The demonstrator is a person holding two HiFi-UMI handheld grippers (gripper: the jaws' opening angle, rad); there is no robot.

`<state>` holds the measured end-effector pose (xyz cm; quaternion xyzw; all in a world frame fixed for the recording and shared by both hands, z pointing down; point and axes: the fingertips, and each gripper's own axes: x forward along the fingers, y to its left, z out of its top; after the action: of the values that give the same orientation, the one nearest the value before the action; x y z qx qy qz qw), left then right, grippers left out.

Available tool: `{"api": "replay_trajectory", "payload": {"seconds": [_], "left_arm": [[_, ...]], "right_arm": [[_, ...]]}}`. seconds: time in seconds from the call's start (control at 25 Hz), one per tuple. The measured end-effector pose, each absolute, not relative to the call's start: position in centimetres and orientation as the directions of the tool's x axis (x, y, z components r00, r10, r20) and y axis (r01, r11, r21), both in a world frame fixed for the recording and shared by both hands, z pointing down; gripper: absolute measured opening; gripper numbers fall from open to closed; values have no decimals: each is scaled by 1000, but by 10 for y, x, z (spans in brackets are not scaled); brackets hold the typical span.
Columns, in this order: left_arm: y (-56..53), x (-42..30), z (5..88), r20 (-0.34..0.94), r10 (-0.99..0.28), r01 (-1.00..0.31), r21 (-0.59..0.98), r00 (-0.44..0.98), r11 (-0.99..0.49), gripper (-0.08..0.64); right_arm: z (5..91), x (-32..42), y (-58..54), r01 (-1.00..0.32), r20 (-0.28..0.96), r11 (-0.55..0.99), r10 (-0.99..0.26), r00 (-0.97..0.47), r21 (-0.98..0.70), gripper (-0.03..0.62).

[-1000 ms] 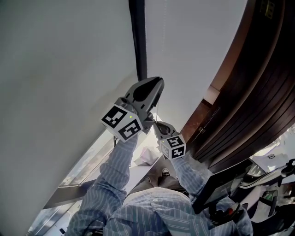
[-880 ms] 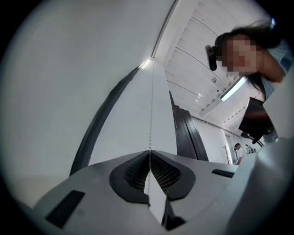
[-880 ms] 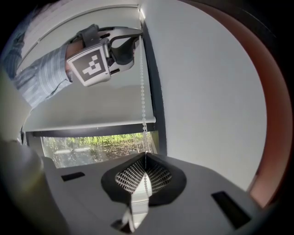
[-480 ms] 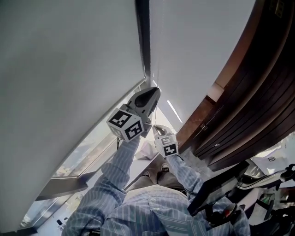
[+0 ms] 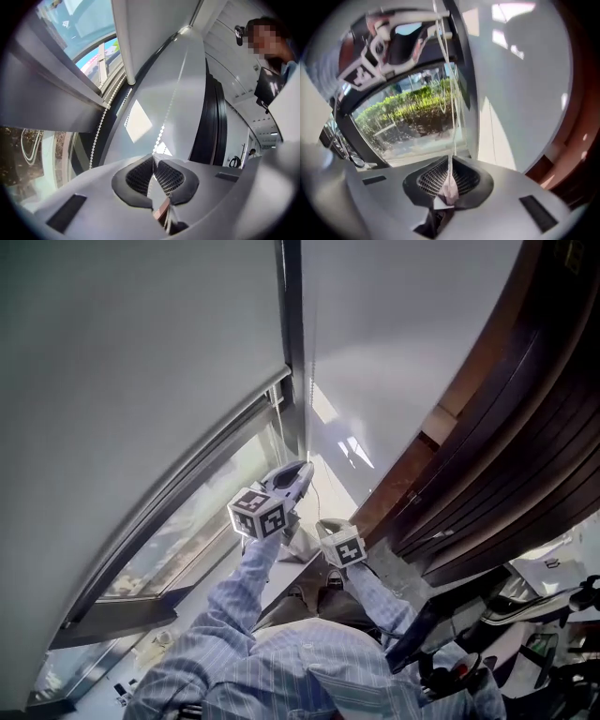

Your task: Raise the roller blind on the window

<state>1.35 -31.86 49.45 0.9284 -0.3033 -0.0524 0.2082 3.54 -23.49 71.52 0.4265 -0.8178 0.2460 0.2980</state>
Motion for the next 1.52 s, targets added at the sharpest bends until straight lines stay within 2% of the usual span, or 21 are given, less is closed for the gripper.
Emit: {"api": "replay_trajectory", "payload": {"seconds": [0.12,0.24,0.4,0.52,0.68,0.88,0.92,0.96,1.12,1.2,1.4,1.52], "left_arm": [[-319,16,494,28,-575,-531,422,817,-734,8],[-315,15,499,11,-584,-531,431,812,-729,8],[-309,23,504,26,-571,-527,420,820,-738,6],[-308,22,508,36,-567,-526,421,823,-738,6],[-312,16,508,48,-577,-542,413,815,-732,6],[-312,12,506,53,-589,-556,410,806,-723,5],[-312,11,506,52,-591,-557,410,805,-722,6],[-312,10,506,50,-593,-558,412,803,-721,6],[-313,8,506,40,-598,-557,419,801,-717,6],[-313,10,508,39,-593,-551,424,804,-719,6],[-309,13,524,46,-590,-545,444,806,-711,5],[-305,12,554,116,-577,-556,470,808,-685,5]], "right_arm": [[622,46,-255,-823,512,534,-661,-548,-192,51],[496,45,-272,-772,289,620,-720,-631,-139,66],[346,27,-284,-696,35,718,-695,-718,-1,72],[282,11,-288,-658,-71,752,-654,-753,46,74],[239,0,-305,-659,-126,749,-649,-750,65,73],[229,-5,-319,-676,-126,735,-666,-736,64,72],[230,-4,-320,-679,-135,732,-668,-732,57,58],[231,-2,-320,-683,-152,729,-671,-726,45,9],[232,8,-319,-662,-245,746,-657,-713,-73,6],[233,8,-318,-682,-267,730,-668,-695,-51,6],[251,2,-319,-744,-233,668,-720,-654,24,5],[282,5,-327,-771,-168,636,-757,-632,33,5]]}}
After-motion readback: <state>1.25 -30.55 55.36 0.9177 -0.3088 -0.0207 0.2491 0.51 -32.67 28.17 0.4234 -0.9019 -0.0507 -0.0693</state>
